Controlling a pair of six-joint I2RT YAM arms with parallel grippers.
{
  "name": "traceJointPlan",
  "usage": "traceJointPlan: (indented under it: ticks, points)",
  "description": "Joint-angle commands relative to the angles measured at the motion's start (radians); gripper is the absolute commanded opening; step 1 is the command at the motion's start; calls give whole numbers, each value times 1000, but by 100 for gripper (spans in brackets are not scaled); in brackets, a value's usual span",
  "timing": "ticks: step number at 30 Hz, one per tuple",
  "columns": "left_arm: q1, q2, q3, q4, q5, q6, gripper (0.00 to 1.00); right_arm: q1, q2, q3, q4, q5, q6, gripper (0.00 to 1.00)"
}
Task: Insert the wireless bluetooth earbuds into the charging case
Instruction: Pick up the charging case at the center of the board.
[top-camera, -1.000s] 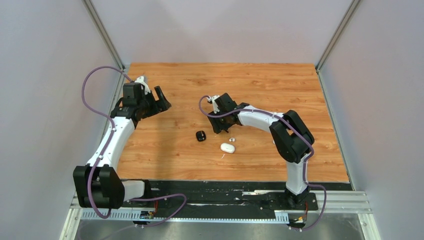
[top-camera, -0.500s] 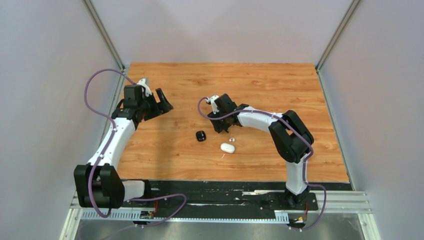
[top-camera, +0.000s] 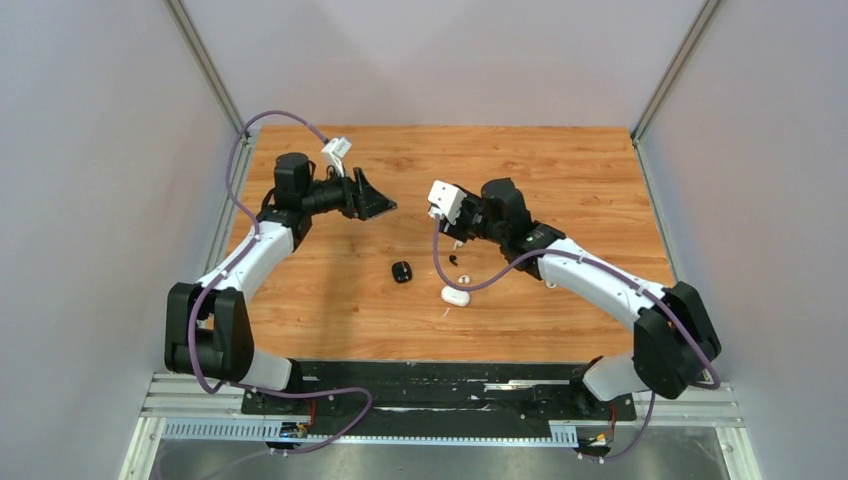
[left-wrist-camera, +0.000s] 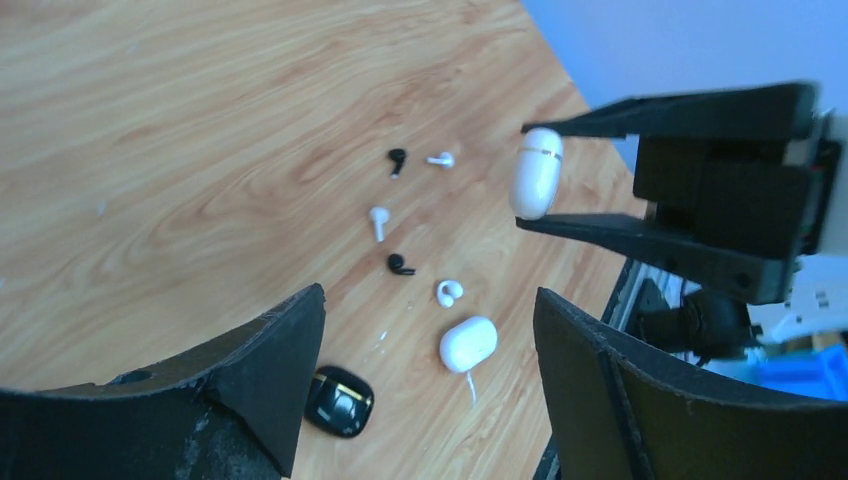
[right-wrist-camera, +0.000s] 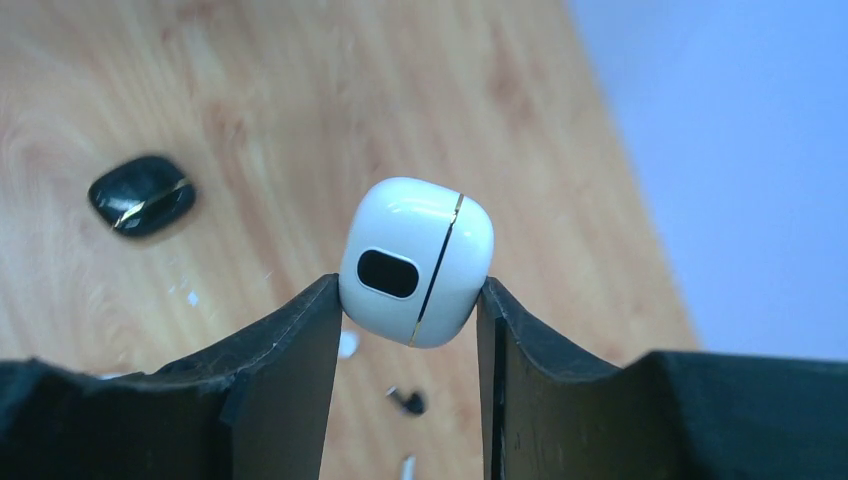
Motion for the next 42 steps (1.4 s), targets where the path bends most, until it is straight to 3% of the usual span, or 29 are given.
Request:
traceJointPlan:
  ticks: [1,6,10,30,38,42]
  points:
    - [-73,-26,-9,202,92,92,81,37,-72,-44,241,-41,-185,0]
    - [-142,-21,-31,282,-9,76,75,67,-80,-49,303,-4,-221,0]
    - [-169,4,-19,320,2,39,72,71,-72,-47,317,-16,-250,0]
    - [-219,112,110,219,84,104,52,69,-47,-23,317,-59,-282,0]
    - [-221,113,121,183,79,116,54,69,-43,-11,329,-25,-264,0]
    - [-221,112,120,190,88,116,43,69,-41,-10,327,-26,-260,0]
